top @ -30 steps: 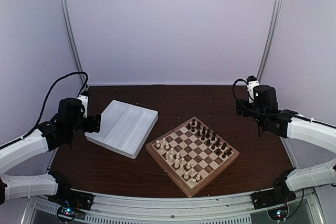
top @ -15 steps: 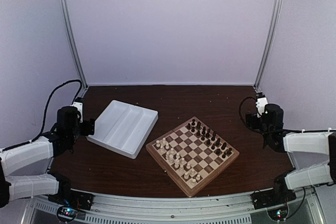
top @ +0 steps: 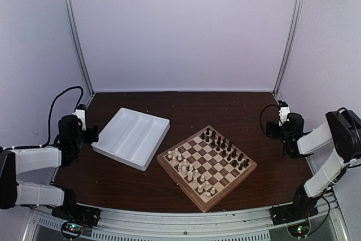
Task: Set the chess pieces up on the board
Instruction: Reset both arms
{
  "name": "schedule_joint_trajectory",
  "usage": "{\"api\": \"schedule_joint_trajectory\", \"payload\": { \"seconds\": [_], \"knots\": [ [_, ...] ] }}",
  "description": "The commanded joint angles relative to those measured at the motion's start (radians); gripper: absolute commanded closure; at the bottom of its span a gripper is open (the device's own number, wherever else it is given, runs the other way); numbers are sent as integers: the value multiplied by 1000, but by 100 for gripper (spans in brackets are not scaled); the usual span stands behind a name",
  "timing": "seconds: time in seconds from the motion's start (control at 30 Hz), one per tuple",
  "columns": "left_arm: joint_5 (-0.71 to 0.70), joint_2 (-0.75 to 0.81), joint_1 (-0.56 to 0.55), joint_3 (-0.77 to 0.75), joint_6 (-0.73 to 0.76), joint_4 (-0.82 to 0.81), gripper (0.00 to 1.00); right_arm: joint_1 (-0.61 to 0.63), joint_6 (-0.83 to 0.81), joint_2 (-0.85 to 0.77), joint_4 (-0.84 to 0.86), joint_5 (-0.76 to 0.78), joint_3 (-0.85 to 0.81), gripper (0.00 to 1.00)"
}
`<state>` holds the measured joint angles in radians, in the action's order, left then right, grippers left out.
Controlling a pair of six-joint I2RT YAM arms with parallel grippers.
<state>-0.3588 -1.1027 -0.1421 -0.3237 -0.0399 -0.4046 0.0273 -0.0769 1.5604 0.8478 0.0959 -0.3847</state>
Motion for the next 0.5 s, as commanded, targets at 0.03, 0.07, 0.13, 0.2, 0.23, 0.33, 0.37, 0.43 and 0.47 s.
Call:
{"api": "schedule_joint_trajectory", "payload": {
  "seconds": [0.03, 0.07, 0.13, 0.2, 0.23, 0.33, 0.37, 0.43, 0.47],
  "knots": [
    [136, -179, 33, 9, 18, -287, 2, 0, 20, 1, 83, -52, -15, 0],
    [148, -229, 35, 3, 25, -321, 2, 0, 22, -10, 53, -53, -19, 0],
    [159, -288, 36, -14, 55, -358, 2, -1, 21, -4, 69, -53, -18, 0],
    [152, -360, 38, -20, 61, -399, 2, -1, 19, -3, 68, -53, -18, 0],
    [174, -385, 38, -13, 71, -438, 2, -1, 20, -6, 61, -53, -19, 0],
    [210, -429, 50, -13, 72, -495, 2, -1, 19, -3, 69, -53, -18, 0],
    [251, -433, 71, -16, 54, -464, 2, 0, 19, -3, 73, -53, -17, 0],
    [305, -470, 89, -17, 57, -519, 2, -1, 19, -1, 76, -53, -17, 0],
    [313, -451, 96, -30, 49, -449, 2, 0, 19, -2, 75, -53, -17, 0]
  ]
}}
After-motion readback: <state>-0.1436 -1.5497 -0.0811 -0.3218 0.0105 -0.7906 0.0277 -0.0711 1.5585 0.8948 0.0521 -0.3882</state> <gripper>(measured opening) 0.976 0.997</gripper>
